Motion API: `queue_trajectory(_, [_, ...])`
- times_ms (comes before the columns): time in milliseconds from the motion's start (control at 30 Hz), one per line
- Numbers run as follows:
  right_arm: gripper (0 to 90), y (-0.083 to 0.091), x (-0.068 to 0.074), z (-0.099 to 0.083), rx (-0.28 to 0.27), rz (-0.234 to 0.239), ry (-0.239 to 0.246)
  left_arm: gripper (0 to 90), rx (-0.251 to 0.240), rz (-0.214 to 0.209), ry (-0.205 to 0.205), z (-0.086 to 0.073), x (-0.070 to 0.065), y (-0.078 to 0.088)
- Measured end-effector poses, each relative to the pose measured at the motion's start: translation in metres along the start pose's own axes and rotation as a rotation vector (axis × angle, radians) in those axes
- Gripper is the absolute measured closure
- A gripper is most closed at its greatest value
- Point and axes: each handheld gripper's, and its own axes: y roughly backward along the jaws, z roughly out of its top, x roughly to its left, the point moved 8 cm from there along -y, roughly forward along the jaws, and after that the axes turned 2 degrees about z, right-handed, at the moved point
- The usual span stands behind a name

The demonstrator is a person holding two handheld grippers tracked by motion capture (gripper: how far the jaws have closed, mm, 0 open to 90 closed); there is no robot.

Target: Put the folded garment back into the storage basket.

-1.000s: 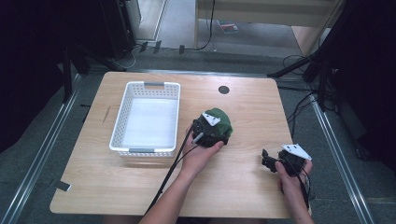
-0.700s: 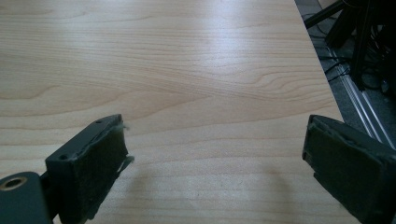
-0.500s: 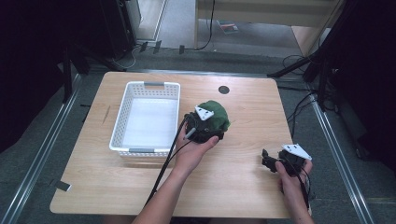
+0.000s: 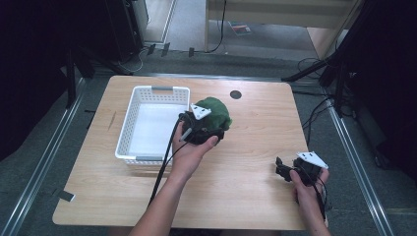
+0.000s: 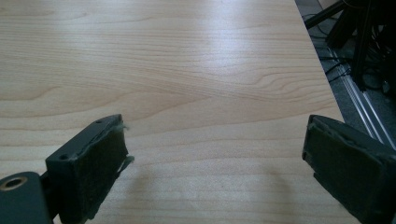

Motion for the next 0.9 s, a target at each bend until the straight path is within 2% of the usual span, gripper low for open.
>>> queue_trajectory(267, [6.9, 0.0, 0.0, 0.0, 0.001, -0.002, 0.002, 31.2, -0.021, 0.046, 0.013, 0.008, 0.029, 0.012])
queue_trajectory(467, [7.0, 0.0, 0.0, 0.0, 0.001, -0.003, 0.001, 31.1, -0.033, 0.081, 0.039, 0.01, 0.055, 0.018])
queue_trajectory(900, [7.1, 0.0, -0.001, 0.0, 0.002, -0.007, 0.002, 30.7, -0.023, 0.157, 0.087, 0.003, 0.107, 0.018])
